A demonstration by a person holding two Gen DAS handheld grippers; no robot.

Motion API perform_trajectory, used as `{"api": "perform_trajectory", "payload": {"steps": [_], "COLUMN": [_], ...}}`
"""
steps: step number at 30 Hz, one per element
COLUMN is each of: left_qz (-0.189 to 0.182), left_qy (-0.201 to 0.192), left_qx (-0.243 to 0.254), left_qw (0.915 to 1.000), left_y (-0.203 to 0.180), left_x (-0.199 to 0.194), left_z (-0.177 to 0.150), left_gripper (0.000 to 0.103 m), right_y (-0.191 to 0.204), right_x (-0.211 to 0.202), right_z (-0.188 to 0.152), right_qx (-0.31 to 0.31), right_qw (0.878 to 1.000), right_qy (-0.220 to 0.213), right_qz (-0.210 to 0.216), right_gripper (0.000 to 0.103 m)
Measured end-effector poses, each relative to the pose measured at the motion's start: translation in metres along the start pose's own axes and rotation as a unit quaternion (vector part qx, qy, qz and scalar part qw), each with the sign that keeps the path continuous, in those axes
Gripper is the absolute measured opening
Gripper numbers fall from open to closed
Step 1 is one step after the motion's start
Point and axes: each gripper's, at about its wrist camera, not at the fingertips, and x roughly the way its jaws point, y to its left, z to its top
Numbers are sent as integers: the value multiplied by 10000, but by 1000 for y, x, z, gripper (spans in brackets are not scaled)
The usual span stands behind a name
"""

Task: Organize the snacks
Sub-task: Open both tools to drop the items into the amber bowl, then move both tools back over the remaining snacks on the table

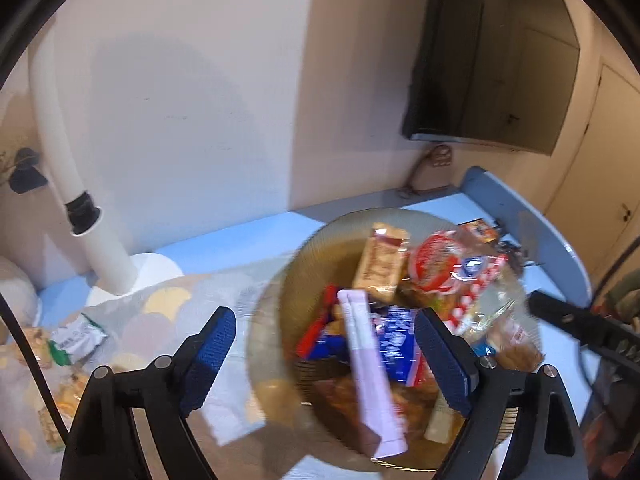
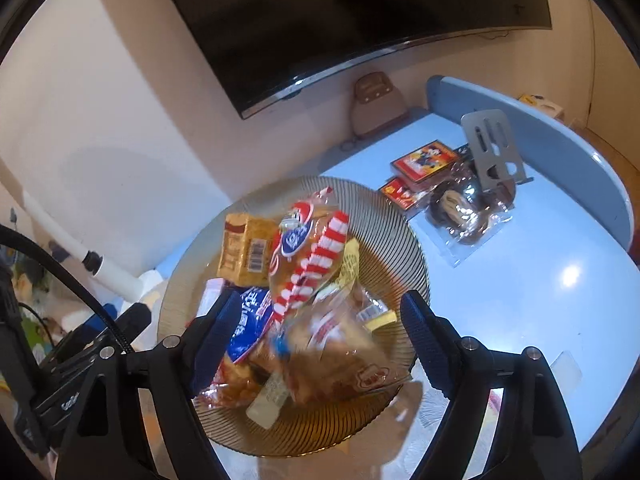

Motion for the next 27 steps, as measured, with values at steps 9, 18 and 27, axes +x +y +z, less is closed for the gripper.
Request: {"api": "perform_trajectory", "payload": {"steps": [9,18,27], "left_qz": [629,1929,1870], "left_qy": [3,8,480], "left_qx": [-326,-535,-1166], "left_qw": [9975,9797,9742], "left_y": [70,193,309], "left_x": [-14,-63,-80], "left_z": [-5,-22,-101], "left_gripper": [89,90,91], "right_y": [54,180,288], "right_x": [-14,-16,58], "right_z": [6,-34,-114], "right_qx": [-270,-1299,-2198], "right_qw": [9987,9784,9462], "right_qy": [-311,-528,275], "right_qz": [291,1517,2360], "right_gripper": [85,103,103]}}
